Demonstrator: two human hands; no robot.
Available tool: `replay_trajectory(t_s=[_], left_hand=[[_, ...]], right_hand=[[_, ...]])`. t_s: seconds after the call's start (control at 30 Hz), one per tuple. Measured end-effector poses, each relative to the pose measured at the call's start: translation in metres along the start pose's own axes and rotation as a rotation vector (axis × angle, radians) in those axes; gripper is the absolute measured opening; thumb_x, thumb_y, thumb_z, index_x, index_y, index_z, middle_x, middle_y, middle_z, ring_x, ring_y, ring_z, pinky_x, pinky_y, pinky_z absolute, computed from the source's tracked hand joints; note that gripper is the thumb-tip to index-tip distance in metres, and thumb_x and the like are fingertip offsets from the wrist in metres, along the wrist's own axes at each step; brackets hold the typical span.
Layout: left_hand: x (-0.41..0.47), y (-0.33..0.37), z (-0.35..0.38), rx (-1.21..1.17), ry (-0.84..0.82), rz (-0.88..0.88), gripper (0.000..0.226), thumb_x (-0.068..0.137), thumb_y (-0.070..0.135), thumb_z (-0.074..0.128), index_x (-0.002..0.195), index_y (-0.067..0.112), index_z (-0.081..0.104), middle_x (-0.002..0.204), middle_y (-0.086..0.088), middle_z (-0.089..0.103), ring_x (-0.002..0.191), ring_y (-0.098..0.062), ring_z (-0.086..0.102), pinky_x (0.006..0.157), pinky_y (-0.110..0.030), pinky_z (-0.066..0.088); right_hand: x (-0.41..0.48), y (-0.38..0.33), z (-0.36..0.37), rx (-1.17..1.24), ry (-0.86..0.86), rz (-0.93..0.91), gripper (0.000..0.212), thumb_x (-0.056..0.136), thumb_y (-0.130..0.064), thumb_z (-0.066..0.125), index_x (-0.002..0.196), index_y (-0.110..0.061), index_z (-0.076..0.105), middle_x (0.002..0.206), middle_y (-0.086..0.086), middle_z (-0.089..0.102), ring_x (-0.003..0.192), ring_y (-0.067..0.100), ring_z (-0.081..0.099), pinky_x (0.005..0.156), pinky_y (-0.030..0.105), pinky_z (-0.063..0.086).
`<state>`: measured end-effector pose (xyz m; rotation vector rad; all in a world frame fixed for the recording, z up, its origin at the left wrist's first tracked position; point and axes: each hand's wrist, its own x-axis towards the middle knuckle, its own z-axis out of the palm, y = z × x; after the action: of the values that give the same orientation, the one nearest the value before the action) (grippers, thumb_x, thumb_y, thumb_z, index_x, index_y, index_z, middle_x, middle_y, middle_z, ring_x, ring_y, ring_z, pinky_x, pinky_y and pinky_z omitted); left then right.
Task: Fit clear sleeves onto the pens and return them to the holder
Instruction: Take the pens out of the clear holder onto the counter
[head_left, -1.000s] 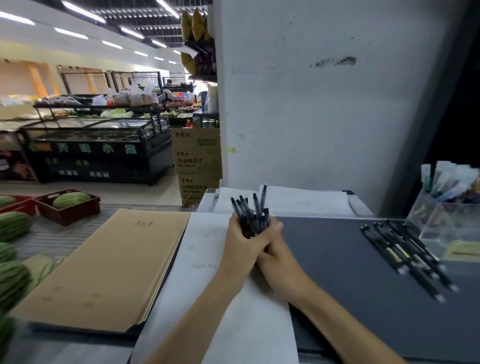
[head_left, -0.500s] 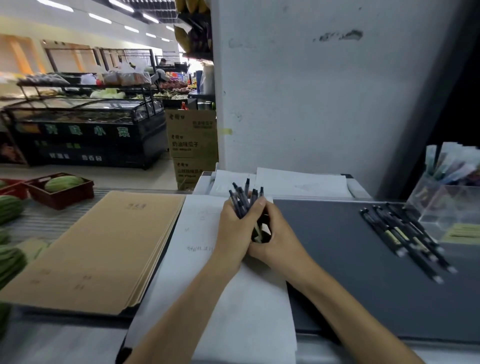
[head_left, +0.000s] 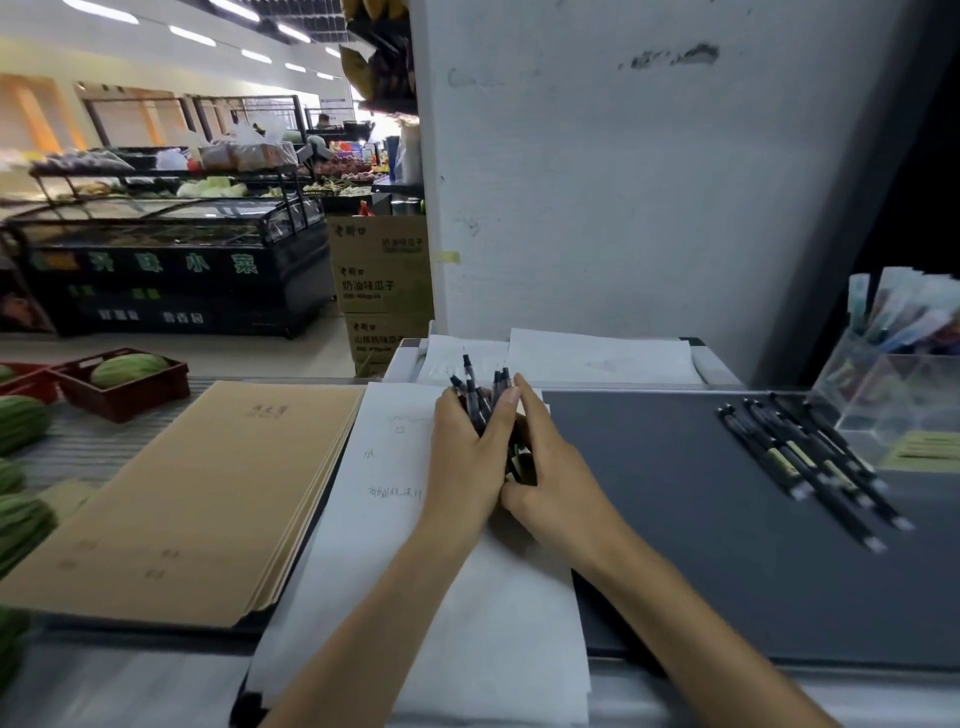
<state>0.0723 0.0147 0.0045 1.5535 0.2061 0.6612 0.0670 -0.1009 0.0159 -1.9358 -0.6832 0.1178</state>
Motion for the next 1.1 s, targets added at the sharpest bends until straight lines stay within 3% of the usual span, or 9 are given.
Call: replay_trajectory(t_s=[0.1,0.2,0.3,0.43,0.53,0.6,0.67,0.83,1.1], left_hand=[[0.0,0.001,0.0,0.031,-0.021,0.003,0.018,0.097,0.04,0.07,0.105,0.029,0.058,0.122,-0.007,0.058,0.103,-0.01,0.067,0.096,-0.034,0.056],[-0.002,0.003,-0.001,0.008,-0.078,-0.023,0.016,0.098,0.039,0.07,0.103,0.031,0.056,0.125,-0.012,0.057,0.104,-0.013,0.068,0.1,-0.039,0.055],[-0.001,0.004,-0.003,-0.029,-0.084,-0.075,0.025,0.097,0.038,0.07,0.113,0.023,0.058,0.126,-0.012,0.061,0.107,-0.015,0.069,0.101,-0.042,0.056],[0.001,0.002,-0.003,0.001,-0.015,-0.073,0.027,0.099,0.036,0.067,0.113,0.013,0.061,0.114,-0.012,0.068,0.099,-0.017,0.072,0.088,-0.034,0.06],[0.002,0.003,-0.004,-0.041,0.068,-0.069,0.022,0.103,0.03,0.062,0.111,0.009,0.064,0.096,-0.003,0.077,0.081,-0.008,0.076,0.064,-0.016,0.056],[0.002,0.006,-0.006,-0.128,0.07,-0.103,0.022,0.106,0.028,0.058,0.113,0.007,0.063,0.09,-0.001,0.08,0.077,-0.012,0.078,0.063,-0.024,0.06],[0.0,0.009,-0.008,-0.163,0.069,-0.08,0.022,0.107,0.03,0.056,0.109,0.008,0.058,0.085,-0.002,0.079,0.074,-0.022,0.079,0.064,-0.034,0.063],[-0.008,0.014,-0.008,-0.031,0.063,0.193,0.017,0.101,0.035,0.066,0.108,0.029,0.051,0.078,0.008,0.071,0.072,-0.011,0.073,0.064,-0.019,0.054],[-0.008,0.013,-0.006,0.027,-0.115,0.032,0.017,0.092,0.018,0.078,0.104,0.017,0.066,0.082,-0.001,0.071,0.068,-0.008,0.071,0.055,-0.015,0.05]], right_hand=[[-0.001,-0.001,0.0,-0.038,-0.011,-0.002,0.092,0.08,-0.011,0.053,0.16,-0.041,0.018,0.104,-0.022,0.07,0.093,0.003,0.067,0.075,0.025,0.056],[-0.001,-0.001,0.001,-0.093,0.003,-0.04,0.081,0.085,-0.009,0.052,0.158,-0.031,0.024,0.1,0.0,0.074,0.095,0.017,0.065,0.096,0.047,0.053],[-0.002,0.002,0.003,-0.16,-0.006,-0.056,0.078,0.089,-0.01,0.051,0.159,-0.028,0.021,0.098,-0.007,0.072,0.097,0.008,0.061,0.115,0.044,0.035],[0.001,0.003,0.004,-0.165,0.008,-0.088,0.067,0.084,-0.008,0.052,0.146,-0.03,0.036,0.088,-0.016,0.065,0.09,0.006,0.062,0.115,0.049,0.035],[0.001,0.001,0.003,-0.093,0.017,-0.025,0.082,0.084,-0.012,0.058,0.159,-0.029,0.03,0.153,-0.01,0.05,0.144,0.011,0.041,0.124,0.052,0.026],[-0.002,-0.002,0.001,0.037,0.025,0.06,0.096,0.081,-0.022,0.06,0.166,-0.035,0.017,0.169,-0.016,0.023,0.157,0.008,0.016,0.126,0.04,0.021],[-0.003,-0.002,-0.001,0.171,0.067,0.08,0.098,0.076,-0.027,0.057,0.165,-0.04,0.018,0.165,-0.022,0.028,0.154,0.005,0.021,0.122,0.035,0.026],[0.001,0.0,-0.006,0.343,0.205,0.079,0.086,0.075,-0.022,0.051,0.158,-0.04,0.038,0.147,-0.02,0.055,0.137,-0.004,0.046,0.097,0.015,0.041],[0.004,-0.003,-0.011,0.579,0.339,0.082,0.073,0.066,-0.013,0.044,0.135,-0.019,0.065,0.122,-0.002,0.076,0.124,0.01,0.065,0.112,0.035,0.043]])
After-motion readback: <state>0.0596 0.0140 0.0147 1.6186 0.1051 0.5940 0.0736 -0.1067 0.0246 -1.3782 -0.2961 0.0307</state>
